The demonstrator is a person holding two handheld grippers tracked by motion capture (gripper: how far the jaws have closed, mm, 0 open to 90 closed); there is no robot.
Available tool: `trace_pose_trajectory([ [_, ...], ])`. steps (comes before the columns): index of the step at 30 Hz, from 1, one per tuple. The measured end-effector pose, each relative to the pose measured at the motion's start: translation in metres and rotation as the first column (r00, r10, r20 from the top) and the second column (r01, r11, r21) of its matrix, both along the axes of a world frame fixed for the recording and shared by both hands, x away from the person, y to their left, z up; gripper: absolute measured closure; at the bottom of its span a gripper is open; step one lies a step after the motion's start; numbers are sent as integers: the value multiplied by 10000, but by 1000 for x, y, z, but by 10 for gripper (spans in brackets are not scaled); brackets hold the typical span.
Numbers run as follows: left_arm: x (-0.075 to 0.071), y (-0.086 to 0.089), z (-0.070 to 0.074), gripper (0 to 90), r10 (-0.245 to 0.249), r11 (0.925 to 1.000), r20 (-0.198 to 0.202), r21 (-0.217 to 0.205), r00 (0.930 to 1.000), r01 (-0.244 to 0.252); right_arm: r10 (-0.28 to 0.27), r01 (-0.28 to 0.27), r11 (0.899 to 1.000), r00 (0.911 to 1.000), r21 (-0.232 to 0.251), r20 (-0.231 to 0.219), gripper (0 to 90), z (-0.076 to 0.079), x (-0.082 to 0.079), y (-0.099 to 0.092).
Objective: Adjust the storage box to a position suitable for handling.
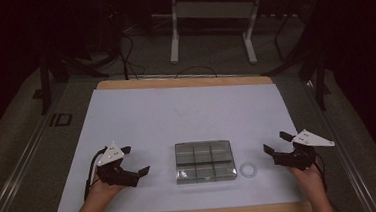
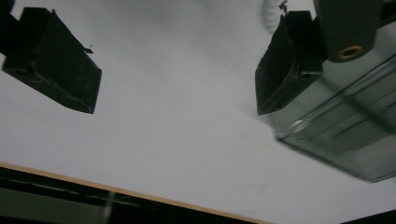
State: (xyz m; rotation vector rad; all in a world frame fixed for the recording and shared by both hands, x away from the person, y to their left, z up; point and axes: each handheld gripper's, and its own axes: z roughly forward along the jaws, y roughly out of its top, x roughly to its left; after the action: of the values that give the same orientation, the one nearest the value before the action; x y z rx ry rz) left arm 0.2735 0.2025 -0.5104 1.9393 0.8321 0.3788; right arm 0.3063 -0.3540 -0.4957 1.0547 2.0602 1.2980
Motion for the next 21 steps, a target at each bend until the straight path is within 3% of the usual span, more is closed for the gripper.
trace_pose_trajectory([
  [3, -2, -2, 2, 50, -11, 10000, 355, 32, 9994, 10, 746, -746, 9972, 9972, 82, 33, 201, -2, 1, 5],
  [7, -2, -5, 4, 96, -79, 9999, 451, 94, 9989, 75, 1605, -1603, 9870, 9870, -147, 117, 235, -6, 2, 13],
  [10, -2, -10, 5, 125, -348, 9990, 315, 285, 9989, 339, 2175, -2175, 9759, 9761, -162, -21, 303, -8, 3, 19],
  [14, -2, -18, 3, 147, -699, 9955, 59, 646, 9975, 694, 3069, -3075, 9512, 9514, -254, -255, 381, -11, 4, 24],
  [17, -1, -25, 1, 177, -1008, 9895, -63, 1034, 9949, 1009, 3463, -3478, 9363, 9374, -478, -368, 412, -13, 4, 29],
  [21, 1, -31, -2, 180, -1256, 9853, -309, 1126, 9916, 1284, 3738, -3762, 9248, 9263, -571, -485, 474, -16, 7, 34],
])
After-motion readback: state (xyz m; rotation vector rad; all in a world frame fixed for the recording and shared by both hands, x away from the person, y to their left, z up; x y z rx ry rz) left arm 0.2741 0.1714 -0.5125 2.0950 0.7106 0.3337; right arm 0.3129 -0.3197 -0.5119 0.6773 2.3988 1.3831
